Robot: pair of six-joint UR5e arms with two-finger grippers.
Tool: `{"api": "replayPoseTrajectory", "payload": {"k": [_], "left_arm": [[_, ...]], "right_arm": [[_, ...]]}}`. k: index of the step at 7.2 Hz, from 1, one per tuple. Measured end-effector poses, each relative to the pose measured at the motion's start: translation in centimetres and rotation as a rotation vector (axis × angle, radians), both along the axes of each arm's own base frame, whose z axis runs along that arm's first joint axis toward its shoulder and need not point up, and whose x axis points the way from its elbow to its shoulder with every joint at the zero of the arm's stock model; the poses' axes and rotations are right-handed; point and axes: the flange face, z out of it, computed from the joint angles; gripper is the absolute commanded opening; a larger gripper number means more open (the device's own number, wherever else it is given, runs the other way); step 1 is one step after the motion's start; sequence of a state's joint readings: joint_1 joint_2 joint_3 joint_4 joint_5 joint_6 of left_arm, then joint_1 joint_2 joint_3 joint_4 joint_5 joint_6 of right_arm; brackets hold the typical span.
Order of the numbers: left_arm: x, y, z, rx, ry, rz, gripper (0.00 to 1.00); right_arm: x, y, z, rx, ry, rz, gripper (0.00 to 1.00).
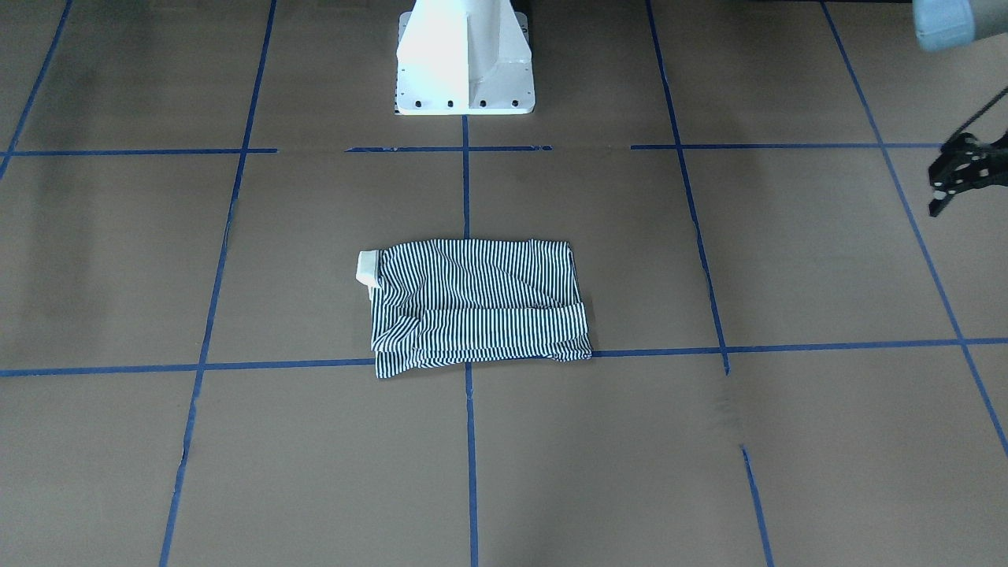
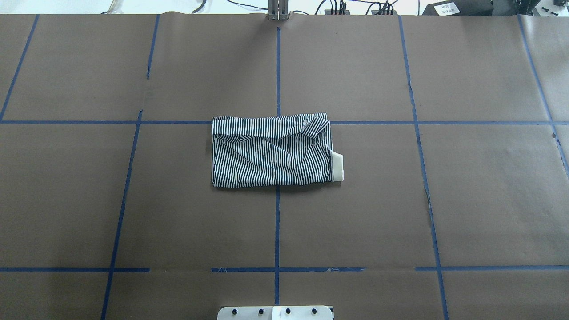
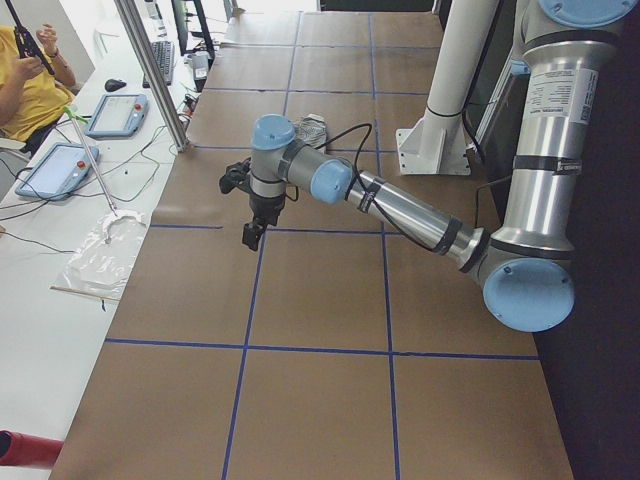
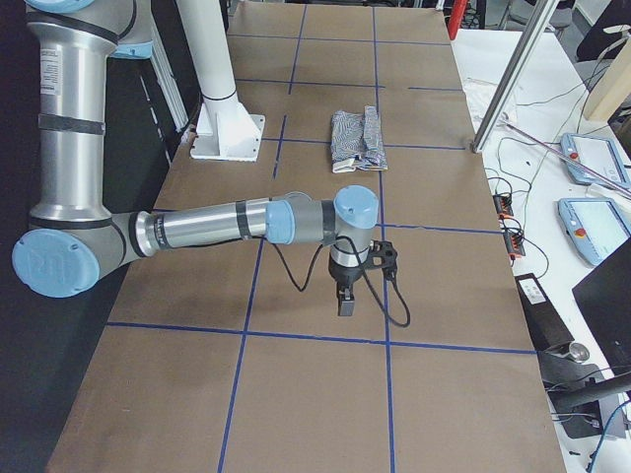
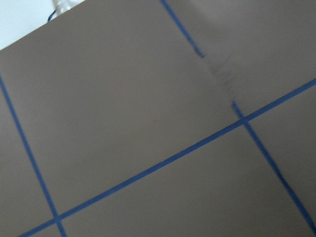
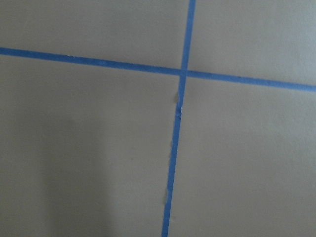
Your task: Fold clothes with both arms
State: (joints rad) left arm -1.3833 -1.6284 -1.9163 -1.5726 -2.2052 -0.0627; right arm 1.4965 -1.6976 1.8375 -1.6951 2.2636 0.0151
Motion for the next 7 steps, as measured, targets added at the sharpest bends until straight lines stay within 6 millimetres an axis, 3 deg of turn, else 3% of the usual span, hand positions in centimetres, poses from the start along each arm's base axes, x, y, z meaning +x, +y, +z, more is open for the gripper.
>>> {"api": "replayPoseTrajectory", "payload": {"k": [2,3,4,5,7], "left_arm": [[-6.9,1.1,7.0,-0.065,-0.042,-0.009,1.0],[-8.8,2.6,10.7,-0.109,-0.048,0.021,1.0],[-9.6,4.4,13.6,-0.158,-0.026,0.035,1.0],[-9.7,5.7,15.1,-0.193,0.002,0.042,1.0],[-9.6,6.3,15.7,-0.215,0.022,0.046,1.0]], "right_arm": [[1.8,3.1,2.3,-0.055,-0.035,0.037,1.0],[2.0,3.7,2.9,-0.069,-0.037,0.044,1.0],[2.1,4.0,3.3,-0.079,-0.037,0.046,1.0],[2.1,4.2,3.7,-0.087,-0.035,0.046,1.0],[2.2,4.4,3.9,-0.094,-0.034,0.048,1.0]]}}
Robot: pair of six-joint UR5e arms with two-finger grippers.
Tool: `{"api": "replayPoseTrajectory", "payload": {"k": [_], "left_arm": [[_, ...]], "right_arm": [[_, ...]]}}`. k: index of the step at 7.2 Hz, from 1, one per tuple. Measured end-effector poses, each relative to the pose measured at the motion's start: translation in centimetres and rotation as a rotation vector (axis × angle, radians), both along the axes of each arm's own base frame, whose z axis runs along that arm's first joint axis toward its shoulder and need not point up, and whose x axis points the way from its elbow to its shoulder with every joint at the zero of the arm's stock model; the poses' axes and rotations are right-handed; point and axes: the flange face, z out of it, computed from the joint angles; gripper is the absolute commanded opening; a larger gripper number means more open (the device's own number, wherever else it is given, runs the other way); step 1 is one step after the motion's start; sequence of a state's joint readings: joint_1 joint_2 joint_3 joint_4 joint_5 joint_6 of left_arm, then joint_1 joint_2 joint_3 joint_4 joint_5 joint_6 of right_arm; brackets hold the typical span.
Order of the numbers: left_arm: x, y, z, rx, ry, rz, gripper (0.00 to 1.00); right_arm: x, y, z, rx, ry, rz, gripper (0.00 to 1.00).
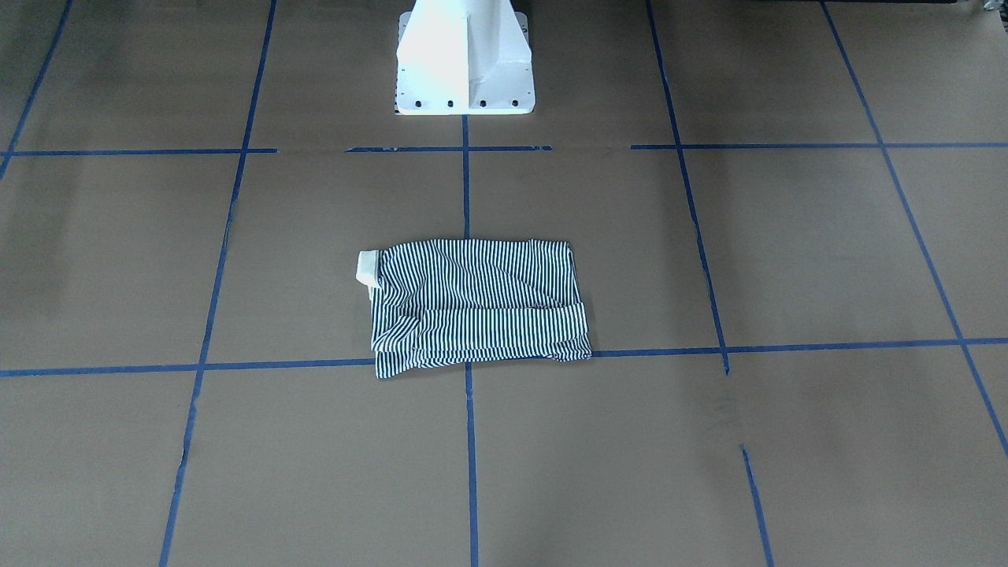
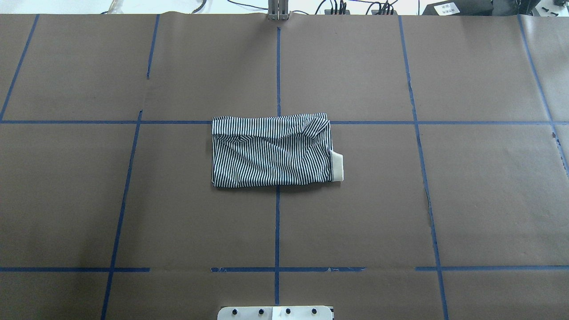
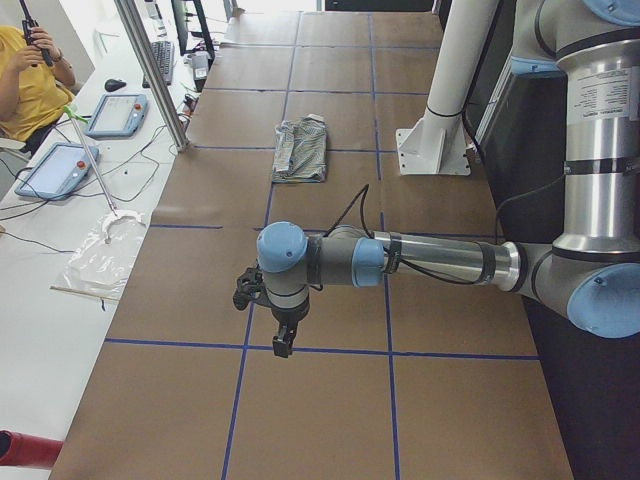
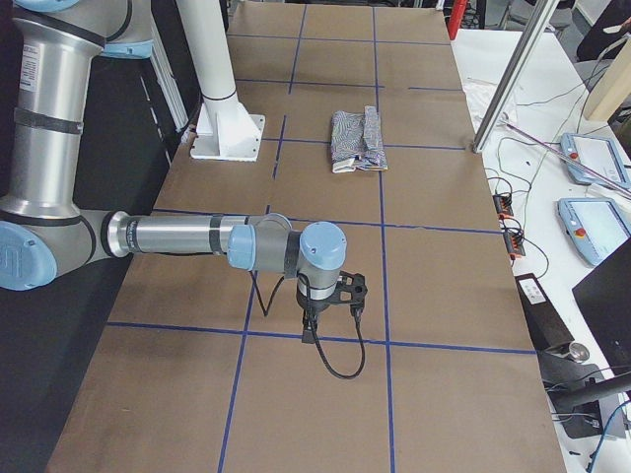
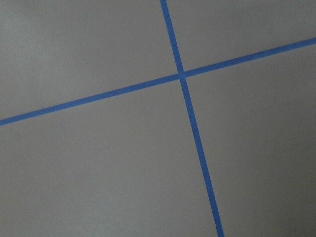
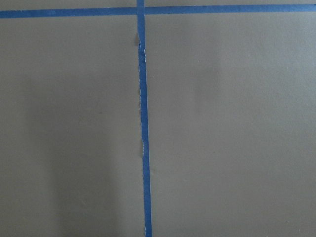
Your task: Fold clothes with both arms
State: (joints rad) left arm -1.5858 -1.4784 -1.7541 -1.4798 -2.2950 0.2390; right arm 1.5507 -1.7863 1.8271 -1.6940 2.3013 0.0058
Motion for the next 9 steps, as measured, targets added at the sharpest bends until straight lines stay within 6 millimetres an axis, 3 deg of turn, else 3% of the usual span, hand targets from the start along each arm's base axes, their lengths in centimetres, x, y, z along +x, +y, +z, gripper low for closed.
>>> {"api": "replayPoseTrajectory", "payload": {"k": [9], "left_arm": [[0.13,-0.08,-0.01,0.011,-0.009,0.005,1.0]], "right_arm": [[0.01,0.07,0.28,-0.008,0.0,0.003,1.0]]}}
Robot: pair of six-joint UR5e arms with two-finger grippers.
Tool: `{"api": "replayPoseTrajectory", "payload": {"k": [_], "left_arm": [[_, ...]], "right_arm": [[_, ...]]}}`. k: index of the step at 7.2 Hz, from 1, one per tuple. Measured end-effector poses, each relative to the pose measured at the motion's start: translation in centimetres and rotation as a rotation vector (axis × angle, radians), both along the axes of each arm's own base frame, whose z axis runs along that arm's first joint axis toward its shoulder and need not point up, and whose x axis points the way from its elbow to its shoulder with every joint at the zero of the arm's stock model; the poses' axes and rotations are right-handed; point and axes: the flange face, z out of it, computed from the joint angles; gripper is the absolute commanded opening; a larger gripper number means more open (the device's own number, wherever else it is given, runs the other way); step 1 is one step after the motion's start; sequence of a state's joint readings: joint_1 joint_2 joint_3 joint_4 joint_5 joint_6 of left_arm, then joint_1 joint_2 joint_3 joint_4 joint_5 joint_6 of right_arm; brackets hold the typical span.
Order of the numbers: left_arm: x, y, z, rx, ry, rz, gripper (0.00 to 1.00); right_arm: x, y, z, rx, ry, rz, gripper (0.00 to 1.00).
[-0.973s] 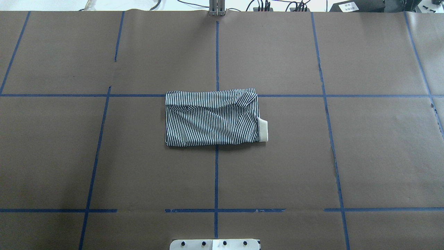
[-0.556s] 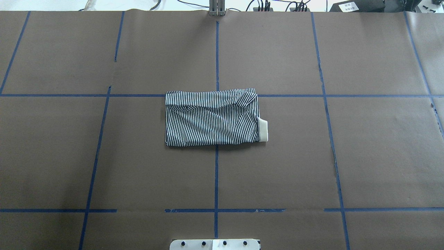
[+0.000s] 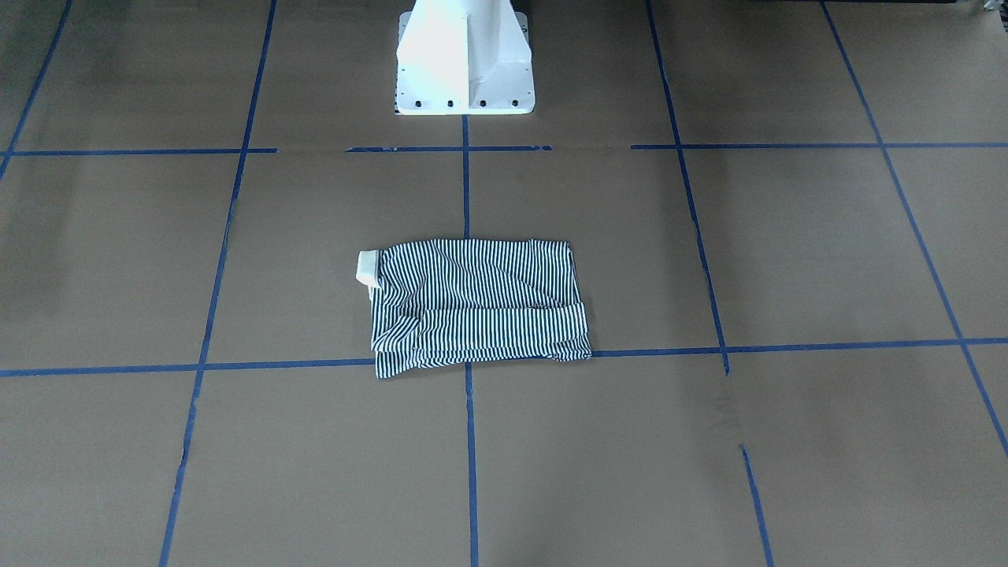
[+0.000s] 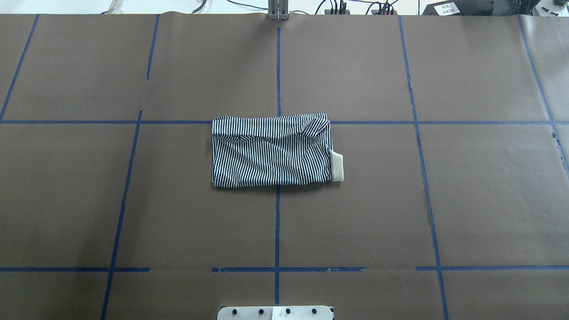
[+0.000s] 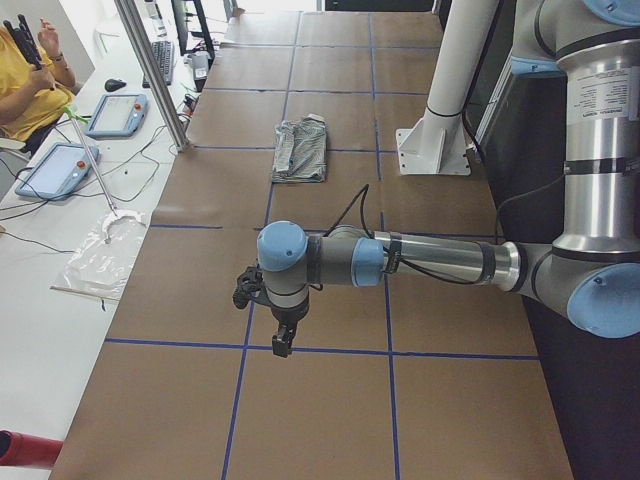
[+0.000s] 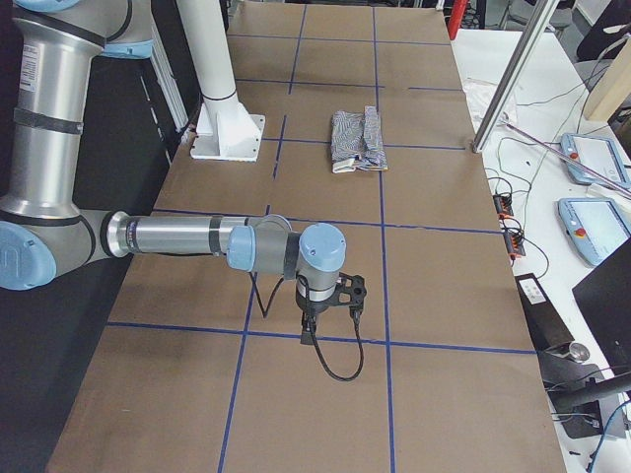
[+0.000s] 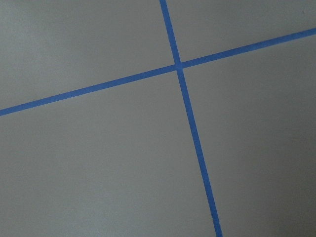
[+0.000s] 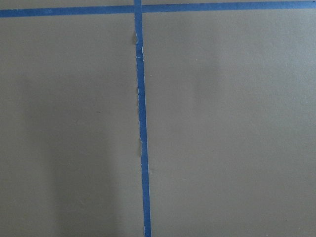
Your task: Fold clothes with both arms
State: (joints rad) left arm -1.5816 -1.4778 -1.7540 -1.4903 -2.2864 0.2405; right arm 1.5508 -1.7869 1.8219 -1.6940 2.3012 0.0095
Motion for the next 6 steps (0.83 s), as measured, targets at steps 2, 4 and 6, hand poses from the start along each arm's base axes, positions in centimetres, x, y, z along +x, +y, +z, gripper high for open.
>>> {"api": "replayPoseTrajectory", "payload": {"k": [2,4,6], "left_arm": [[0.01,0.25,0.36,-0.009,0.0,0.0,1.0],[0.02,0.36,0.86,-0.021,0.002,-0.001,1.0],[0.03,0.39,1.09,-0.026,0.003,-0.001,1.0]], "right_arm": [[0.0,0.03,0.15,-0.004,0.0,0.001,1.0],[-0.01,-0.01,0.13,-0.003,-0.001,0.001,1.0],[-0.01,-0.03,0.18,-0.003,-0.001,0.0,1.0]]}}
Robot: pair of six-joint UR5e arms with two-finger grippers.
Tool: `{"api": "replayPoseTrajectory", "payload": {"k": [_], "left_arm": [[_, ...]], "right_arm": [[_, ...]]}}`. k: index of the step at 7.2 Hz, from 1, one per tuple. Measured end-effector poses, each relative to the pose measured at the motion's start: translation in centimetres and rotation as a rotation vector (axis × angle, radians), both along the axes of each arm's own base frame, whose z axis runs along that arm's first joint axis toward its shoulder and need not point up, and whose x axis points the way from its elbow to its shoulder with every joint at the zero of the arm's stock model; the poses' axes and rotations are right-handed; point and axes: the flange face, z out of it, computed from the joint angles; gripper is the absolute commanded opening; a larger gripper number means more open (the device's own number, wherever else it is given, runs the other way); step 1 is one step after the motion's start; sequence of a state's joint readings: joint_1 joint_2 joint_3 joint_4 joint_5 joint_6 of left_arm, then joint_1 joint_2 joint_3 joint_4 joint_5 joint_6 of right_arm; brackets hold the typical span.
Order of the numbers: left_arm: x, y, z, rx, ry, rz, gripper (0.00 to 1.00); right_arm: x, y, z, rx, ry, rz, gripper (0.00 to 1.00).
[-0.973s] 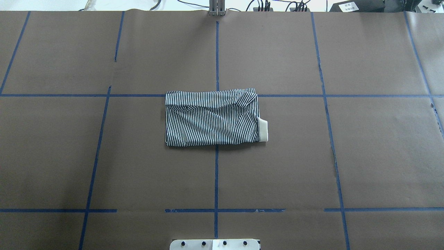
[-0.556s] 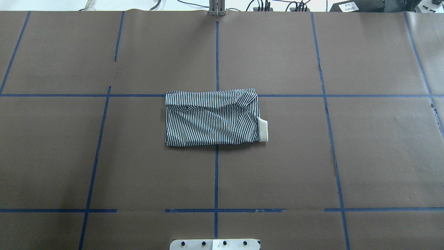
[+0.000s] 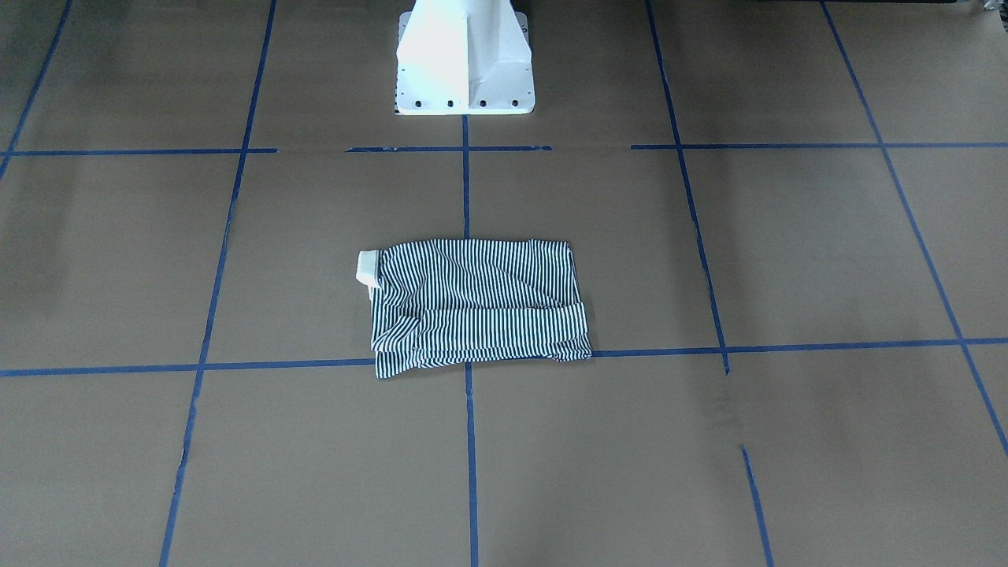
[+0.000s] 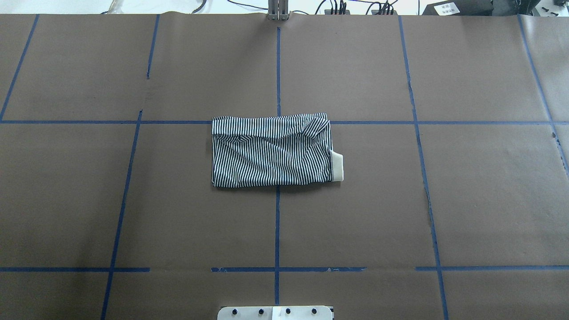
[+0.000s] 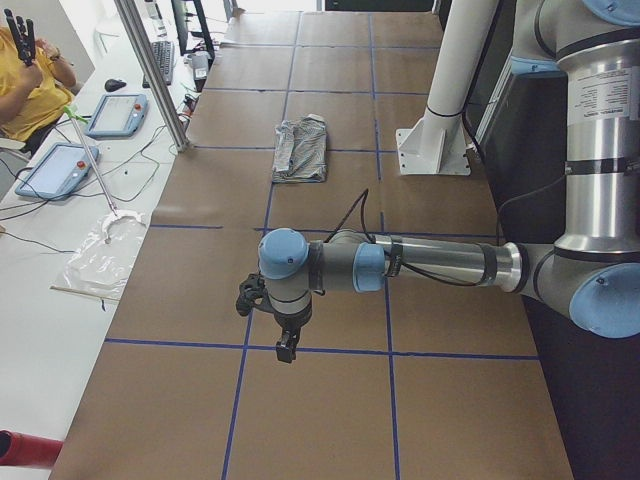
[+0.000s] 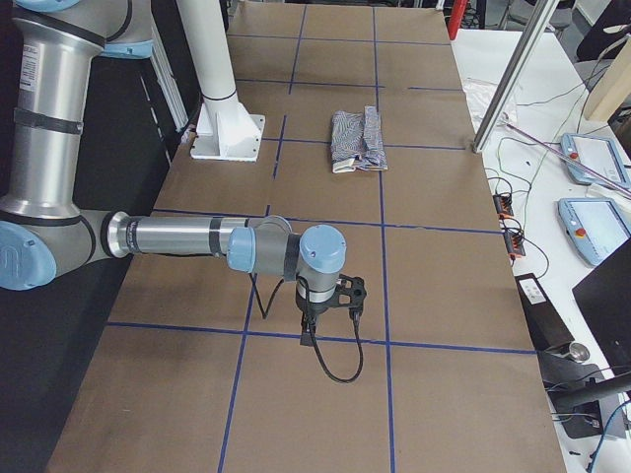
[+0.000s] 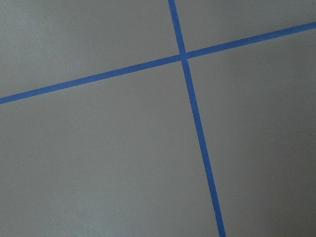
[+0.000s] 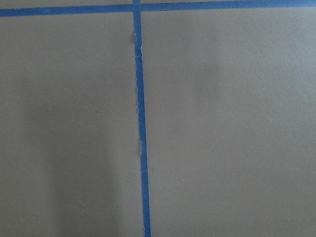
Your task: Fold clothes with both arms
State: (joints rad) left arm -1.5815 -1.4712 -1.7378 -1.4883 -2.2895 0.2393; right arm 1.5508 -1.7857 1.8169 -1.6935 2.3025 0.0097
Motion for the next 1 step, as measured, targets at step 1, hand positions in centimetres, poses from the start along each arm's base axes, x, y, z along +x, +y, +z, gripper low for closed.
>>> {"api": "replayPoseTrajectory", "payload": {"k": [1], "left_arm": [[0.04,0.01,0.15,-0.002,0.003,0.001,1.0]], "right_arm": [[0.0,-0.03,-0.02,0.0,0.0,0.0,1.0]]}}
